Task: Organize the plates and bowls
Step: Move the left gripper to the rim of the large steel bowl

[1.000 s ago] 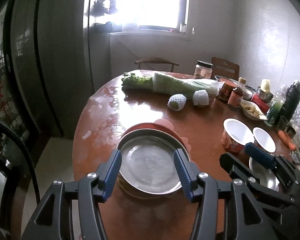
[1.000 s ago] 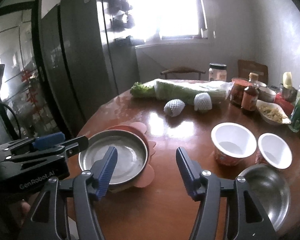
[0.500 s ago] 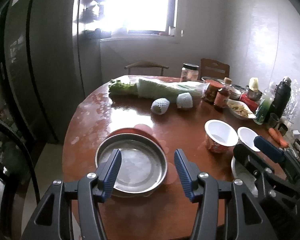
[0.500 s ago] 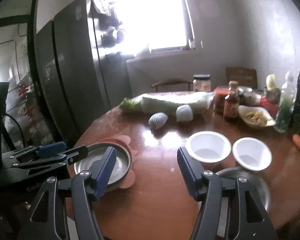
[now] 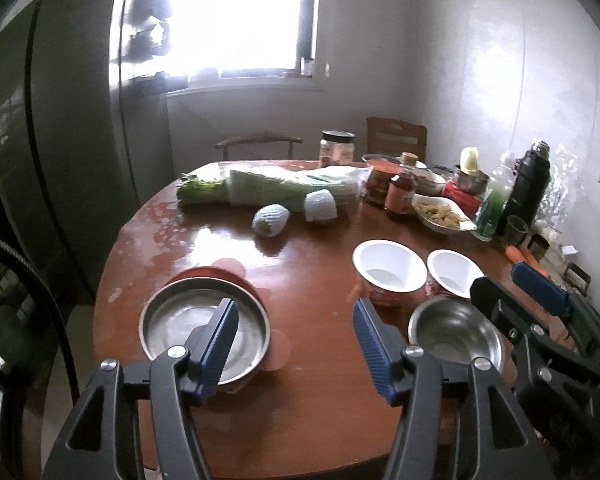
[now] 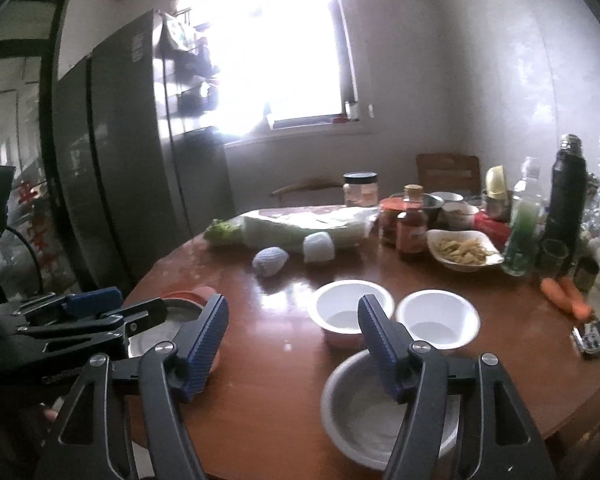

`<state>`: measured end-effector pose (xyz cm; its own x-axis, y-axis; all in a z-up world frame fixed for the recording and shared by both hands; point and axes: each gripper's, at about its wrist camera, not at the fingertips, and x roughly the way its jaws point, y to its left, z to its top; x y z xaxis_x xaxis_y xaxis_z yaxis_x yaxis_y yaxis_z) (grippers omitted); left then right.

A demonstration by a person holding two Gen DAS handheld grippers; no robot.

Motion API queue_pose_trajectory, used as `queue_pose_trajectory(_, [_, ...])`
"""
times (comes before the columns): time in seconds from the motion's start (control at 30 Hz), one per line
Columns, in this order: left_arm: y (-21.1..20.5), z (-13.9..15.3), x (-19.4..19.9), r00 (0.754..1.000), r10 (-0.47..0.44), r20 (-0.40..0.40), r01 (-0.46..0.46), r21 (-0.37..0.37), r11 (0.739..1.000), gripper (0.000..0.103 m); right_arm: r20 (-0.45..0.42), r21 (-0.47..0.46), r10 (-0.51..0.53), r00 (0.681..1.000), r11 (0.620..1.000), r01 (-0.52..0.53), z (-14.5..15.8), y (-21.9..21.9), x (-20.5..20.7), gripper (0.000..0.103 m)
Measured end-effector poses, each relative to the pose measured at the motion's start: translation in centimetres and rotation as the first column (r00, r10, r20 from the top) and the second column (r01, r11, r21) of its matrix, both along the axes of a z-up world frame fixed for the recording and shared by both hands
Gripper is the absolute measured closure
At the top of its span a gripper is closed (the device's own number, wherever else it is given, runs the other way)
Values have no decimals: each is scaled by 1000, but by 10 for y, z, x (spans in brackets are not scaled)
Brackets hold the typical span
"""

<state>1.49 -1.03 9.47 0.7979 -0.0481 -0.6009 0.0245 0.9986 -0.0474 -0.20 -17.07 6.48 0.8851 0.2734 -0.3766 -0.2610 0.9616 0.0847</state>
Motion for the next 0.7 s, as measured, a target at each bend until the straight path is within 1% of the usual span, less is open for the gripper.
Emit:
queue_pose_trajectory(0.37, [-35, -5, 9, 998, -67, -23, 67, 5, 998, 43, -10, 9, -98, 995, 995, 99, -4, -46, -5, 34])
queue_pose_trajectory(0.57, [-53, -12, 16, 995, -96, -39, 97, 9, 995, 43, -38, 3, -148, 988, 989, 149, -10, -70, -3, 34])
queue_pose_trajectory(0.7, [-65, -20, 24, 992, -114, -56, 114, 4, 993, 43, -72, -8, -174, 982, 985, 174, -20, -85, 2, 34])
